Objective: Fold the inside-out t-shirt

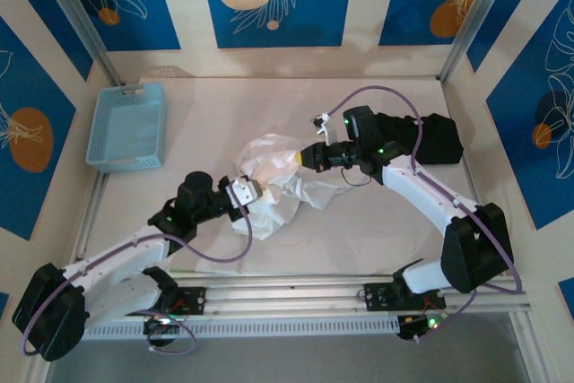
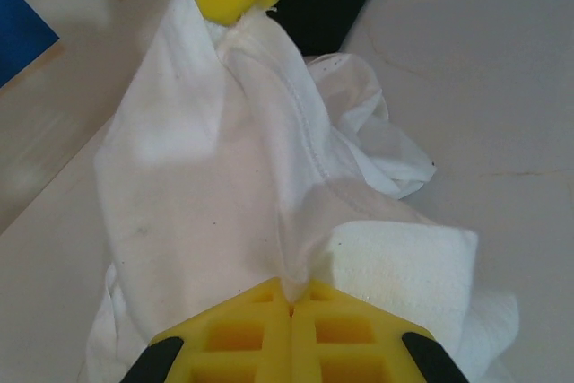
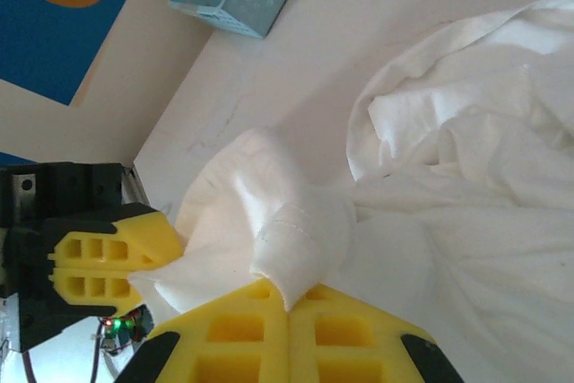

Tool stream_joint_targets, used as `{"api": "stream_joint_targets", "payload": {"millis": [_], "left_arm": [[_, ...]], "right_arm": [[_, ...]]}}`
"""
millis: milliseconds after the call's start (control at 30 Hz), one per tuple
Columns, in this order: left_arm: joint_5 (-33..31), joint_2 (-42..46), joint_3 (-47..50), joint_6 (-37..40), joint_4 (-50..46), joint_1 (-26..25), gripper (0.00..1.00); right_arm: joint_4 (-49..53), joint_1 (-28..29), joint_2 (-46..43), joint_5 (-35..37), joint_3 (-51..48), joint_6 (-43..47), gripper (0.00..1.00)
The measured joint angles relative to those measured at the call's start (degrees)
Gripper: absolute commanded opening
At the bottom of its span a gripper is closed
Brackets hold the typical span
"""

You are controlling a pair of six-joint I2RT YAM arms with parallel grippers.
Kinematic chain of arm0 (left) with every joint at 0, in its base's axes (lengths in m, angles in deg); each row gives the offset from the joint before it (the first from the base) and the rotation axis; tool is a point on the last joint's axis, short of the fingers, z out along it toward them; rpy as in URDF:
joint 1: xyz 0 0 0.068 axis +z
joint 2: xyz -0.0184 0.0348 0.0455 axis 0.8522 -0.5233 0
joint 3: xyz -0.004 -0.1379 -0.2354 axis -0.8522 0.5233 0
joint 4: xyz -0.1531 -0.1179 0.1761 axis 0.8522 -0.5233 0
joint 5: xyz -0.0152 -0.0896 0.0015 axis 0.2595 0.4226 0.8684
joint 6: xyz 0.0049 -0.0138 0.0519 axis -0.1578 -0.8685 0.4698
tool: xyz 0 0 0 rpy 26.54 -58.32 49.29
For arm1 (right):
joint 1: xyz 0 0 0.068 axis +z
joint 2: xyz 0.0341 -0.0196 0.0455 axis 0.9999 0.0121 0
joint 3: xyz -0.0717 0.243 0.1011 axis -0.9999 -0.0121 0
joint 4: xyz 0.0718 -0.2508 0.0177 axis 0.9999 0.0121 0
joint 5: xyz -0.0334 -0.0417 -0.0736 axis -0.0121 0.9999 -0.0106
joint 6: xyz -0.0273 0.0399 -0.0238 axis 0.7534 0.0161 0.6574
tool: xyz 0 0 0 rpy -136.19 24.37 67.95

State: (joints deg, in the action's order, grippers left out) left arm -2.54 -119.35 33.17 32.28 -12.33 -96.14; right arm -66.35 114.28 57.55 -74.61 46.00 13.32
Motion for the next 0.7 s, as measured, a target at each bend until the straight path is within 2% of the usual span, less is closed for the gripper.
{"api": "stream_joint_targets", "payload": {"millis": [700], "left_arm": [[2.7, 7.3, 2.8, -6.2, 1.7, 0.0, 0.02]], "right_arm": [[5.6, 0.0, -1.1, 2.8, 1.6, 4.8, 0.00]]}}
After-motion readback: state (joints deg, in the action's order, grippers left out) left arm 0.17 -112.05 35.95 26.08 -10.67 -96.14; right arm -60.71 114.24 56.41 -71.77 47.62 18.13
